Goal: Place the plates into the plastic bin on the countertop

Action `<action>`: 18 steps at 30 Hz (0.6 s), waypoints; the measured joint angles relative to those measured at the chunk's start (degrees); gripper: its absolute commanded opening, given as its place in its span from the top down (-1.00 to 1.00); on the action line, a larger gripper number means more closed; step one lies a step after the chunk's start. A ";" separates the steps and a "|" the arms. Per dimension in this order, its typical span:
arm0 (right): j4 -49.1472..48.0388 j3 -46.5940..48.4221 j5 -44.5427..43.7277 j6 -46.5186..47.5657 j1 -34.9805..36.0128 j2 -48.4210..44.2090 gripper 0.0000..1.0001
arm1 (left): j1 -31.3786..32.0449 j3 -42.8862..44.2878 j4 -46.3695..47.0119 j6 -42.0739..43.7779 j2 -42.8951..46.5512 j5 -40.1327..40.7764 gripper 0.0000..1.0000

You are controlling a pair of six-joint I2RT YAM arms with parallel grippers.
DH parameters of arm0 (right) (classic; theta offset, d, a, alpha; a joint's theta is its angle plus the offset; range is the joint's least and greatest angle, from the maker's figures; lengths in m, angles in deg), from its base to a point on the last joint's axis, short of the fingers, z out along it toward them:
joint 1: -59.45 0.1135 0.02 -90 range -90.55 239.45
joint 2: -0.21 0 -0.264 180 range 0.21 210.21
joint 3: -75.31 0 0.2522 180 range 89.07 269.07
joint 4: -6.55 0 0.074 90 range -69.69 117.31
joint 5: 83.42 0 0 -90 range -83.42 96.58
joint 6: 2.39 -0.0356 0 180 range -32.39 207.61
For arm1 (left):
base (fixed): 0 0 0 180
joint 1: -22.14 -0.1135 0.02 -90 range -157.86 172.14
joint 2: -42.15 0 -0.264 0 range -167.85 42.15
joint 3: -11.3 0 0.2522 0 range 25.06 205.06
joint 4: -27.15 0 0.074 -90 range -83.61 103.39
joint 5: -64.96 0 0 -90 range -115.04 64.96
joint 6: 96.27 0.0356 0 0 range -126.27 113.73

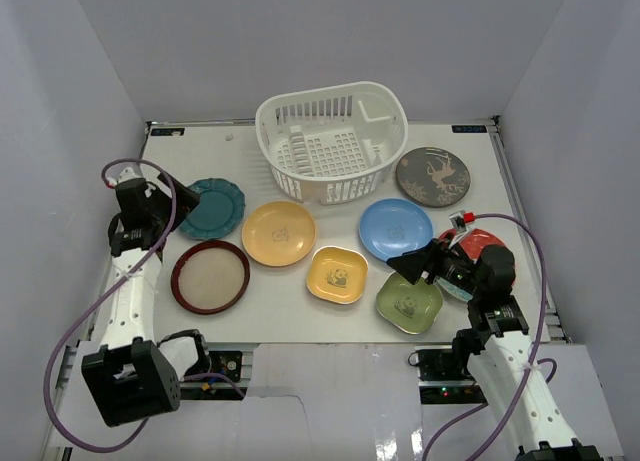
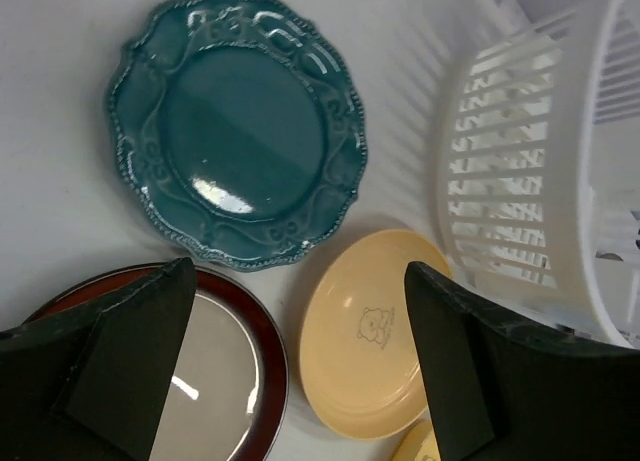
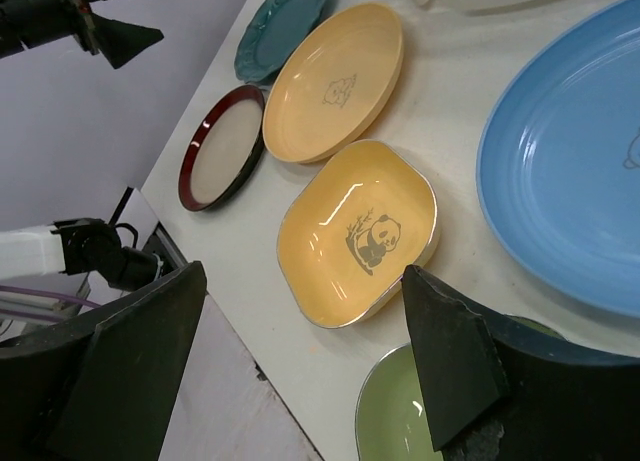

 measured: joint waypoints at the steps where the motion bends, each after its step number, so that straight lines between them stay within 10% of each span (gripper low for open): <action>1: -0.09 -0.15 0.09 0.02 0.26 -0.13 -0.69 | -1.38 -1.33 0.46 -0.48 -0.61 0.02 -0.84; 18: -0.26 -0.22 0.35 1.38 3.85 -0.07 -0.67 | -18.01 -12.61 24.76 -3.76 -23.23 -15.41 -0.66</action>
